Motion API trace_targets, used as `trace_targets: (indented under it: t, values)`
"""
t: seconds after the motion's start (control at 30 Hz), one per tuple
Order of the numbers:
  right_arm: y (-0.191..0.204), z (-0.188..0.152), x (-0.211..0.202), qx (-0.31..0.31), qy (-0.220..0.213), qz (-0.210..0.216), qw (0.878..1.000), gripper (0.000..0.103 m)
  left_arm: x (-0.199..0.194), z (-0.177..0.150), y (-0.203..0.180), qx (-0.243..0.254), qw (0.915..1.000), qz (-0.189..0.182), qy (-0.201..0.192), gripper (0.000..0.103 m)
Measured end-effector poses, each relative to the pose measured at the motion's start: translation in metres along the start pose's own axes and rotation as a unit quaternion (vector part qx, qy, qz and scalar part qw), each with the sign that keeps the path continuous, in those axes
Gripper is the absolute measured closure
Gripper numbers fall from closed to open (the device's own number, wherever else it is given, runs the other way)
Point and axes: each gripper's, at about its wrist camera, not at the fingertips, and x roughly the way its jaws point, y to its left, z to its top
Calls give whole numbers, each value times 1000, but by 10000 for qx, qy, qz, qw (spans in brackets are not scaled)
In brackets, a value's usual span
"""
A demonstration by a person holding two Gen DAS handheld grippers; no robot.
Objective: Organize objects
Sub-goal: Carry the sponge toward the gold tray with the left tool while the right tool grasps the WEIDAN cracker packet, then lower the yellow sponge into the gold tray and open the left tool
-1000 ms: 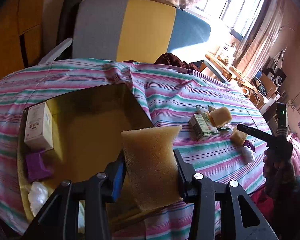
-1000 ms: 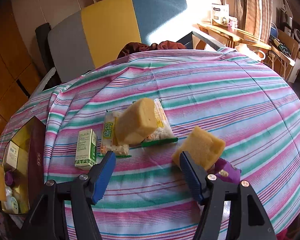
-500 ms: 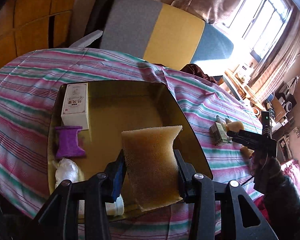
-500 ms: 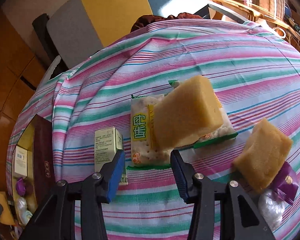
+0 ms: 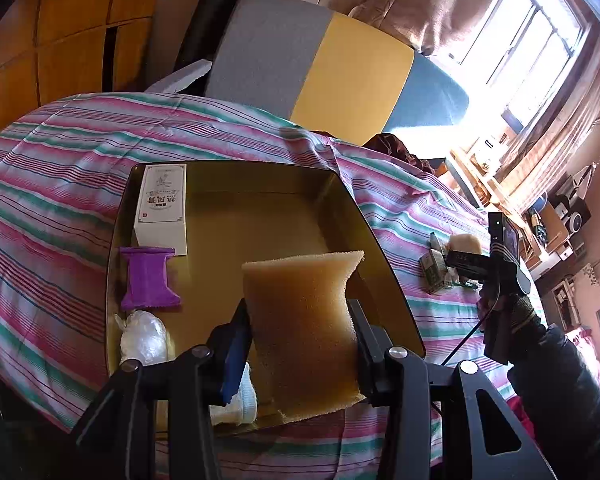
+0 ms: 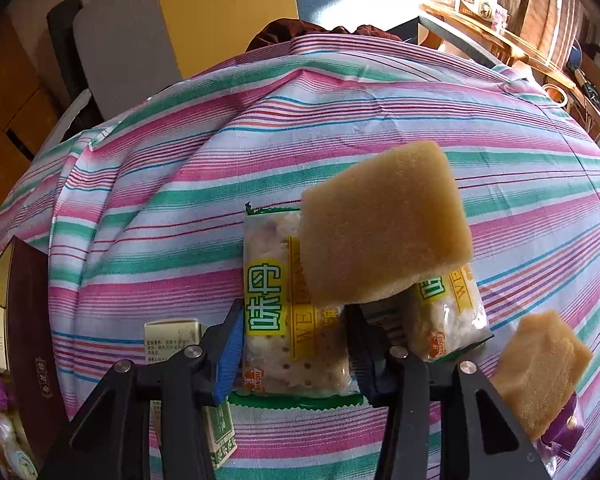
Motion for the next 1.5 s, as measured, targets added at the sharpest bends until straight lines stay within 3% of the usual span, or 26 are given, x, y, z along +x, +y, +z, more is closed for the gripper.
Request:
trace_targets:
  t: [0.4,0.57,0.77,1.0,1.23,1.5]
  values:
    - [-21,-71,-35,-787,347,68,9963,55,-25,-2,10,-122,9995,-2,-299,58]
    - [-20,-102,-51,-1103,287,63,9935,55,-43,-6,37,-405,9977,231,-492,58]
    - [-22,-109,-53,-1211,196,36,9924,55,-60,-10,63,-625,9935,688,-656,58]
    - [-20,-109,-54,-1264,145,7,9919,55,-47,-6,45,-289,9931,928,-652,58]
    - [-18,-110,-54,-1374,99,-54,9905,55,-33,-1,8,453,9868,1337,-800,57]
    - [-21,-109,-56,-1405,106,-48,9900,55,-11,6,-12,809,9856,1335,-653,57]
